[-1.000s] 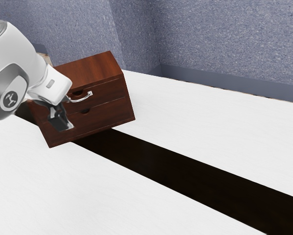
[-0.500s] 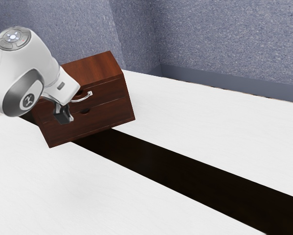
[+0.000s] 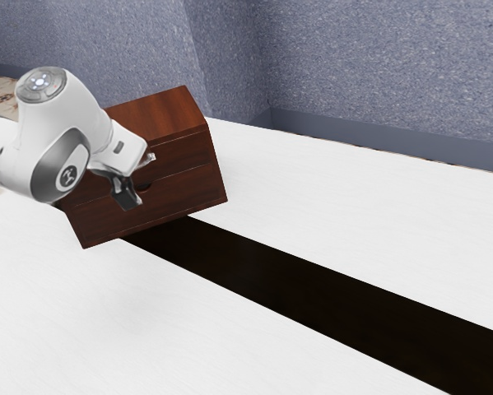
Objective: Pull the drawer handle with one arm to open the drawer
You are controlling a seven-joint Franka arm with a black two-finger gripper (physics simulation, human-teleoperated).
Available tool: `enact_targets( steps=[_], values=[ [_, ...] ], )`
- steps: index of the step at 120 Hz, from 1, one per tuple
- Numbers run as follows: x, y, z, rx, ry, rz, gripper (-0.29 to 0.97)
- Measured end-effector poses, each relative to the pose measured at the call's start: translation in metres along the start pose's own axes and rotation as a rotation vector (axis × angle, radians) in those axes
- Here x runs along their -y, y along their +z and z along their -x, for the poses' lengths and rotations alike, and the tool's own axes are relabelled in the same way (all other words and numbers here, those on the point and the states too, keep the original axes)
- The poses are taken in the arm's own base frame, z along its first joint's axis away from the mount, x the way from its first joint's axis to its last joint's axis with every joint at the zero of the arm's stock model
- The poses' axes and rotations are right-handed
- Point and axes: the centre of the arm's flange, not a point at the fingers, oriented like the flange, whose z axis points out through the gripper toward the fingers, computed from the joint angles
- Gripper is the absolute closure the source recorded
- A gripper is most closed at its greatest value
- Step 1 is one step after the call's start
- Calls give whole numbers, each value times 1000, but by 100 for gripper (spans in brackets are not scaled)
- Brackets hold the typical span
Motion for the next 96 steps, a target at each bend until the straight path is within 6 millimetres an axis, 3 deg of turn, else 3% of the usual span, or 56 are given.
enact_targets(
  steps=[23, 37, 50, 96],
  values=[
    [22, 20, 3, -1, -61, -1, 0],
    [24, 34, -3, 0, -73, 11, 0],
    [30, 43, 3, 19, -85, 9, 0],
    [26, 56, -1, 31, -96, 21, 0]
  ],
)
